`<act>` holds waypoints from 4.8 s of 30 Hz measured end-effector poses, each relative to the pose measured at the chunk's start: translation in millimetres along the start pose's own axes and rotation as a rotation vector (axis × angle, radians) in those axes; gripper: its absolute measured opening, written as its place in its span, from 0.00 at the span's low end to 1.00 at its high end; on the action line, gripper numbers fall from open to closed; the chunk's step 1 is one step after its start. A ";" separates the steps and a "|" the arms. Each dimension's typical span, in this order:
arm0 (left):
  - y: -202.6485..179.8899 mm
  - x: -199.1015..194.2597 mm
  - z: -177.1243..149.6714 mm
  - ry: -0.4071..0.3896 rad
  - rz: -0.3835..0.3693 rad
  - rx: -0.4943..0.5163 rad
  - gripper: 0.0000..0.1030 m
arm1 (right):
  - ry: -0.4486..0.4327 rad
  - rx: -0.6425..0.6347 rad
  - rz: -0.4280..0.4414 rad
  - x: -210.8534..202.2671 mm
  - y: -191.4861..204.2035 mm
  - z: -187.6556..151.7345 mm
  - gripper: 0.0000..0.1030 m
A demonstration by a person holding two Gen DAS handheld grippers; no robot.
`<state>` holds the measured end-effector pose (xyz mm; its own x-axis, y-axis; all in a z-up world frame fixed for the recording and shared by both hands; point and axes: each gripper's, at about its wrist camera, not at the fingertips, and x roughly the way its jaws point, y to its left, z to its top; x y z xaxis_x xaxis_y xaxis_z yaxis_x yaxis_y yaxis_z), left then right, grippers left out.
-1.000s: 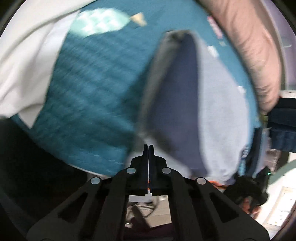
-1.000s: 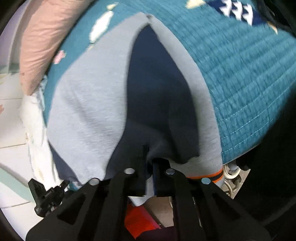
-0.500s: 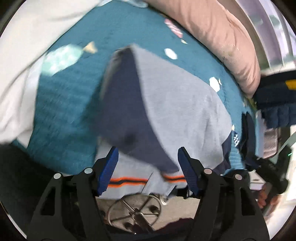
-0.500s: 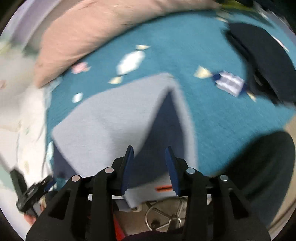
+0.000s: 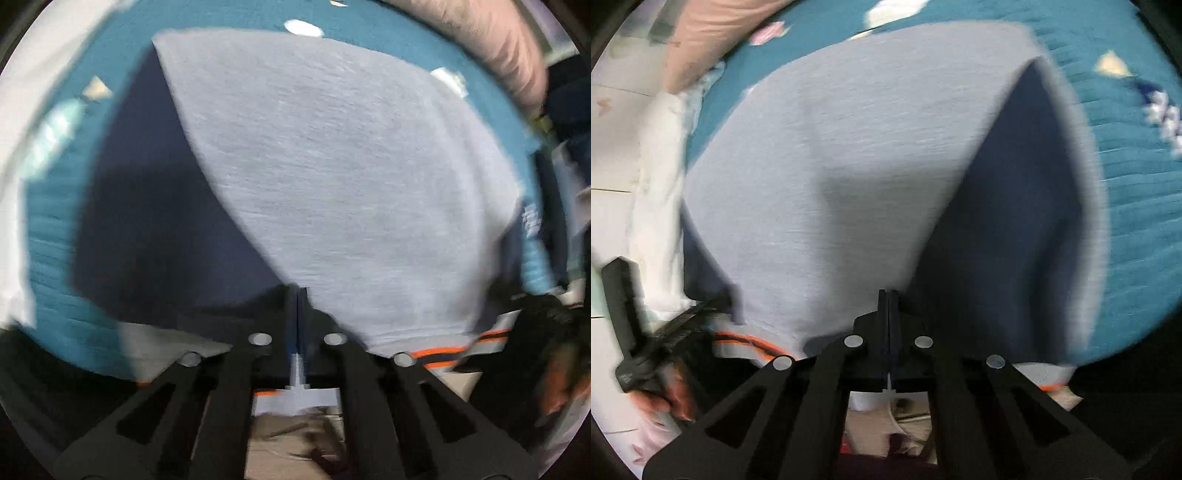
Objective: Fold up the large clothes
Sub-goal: 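Press the folded grey jacket back flat with both tools, then grasp the jacket side edge with the right tool while the left tool pins the jacket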
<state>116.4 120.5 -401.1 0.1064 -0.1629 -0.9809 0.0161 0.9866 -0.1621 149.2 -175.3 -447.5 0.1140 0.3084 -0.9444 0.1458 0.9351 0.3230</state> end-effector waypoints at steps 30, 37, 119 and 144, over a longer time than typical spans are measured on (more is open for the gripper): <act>-25.2 -17.7 107.7 -0.047 -0.058 0.000 0.01 | -0.122 -0.184 0.044 -37.0 97.4 82.1 0.02; -21.3 34.1 151.9 -0.003 -0.078 -0.072 0.03 | -0.042 -0.114 -0.001 57.6 107.4 121.4 0.00; -113.0 60.7 25.4 0.194 -0.107 0.024 0.00 | -0.068 0.262 0.095 -14.3 -95.5 -1.9 0.28; -116.9 41.4 32.7 0.239 -0.080 0.002 0.03 | -0.066 0.311 0.197 -31.9 -126.4 -9.2 0.33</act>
<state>151.4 -1.5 -419.2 -0.1331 -0.2361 -0.9626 0.0175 0.9705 -0.2405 118.1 -301.7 -458.8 0.2316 0.4554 -0.8596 0.4055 0.7580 0.5109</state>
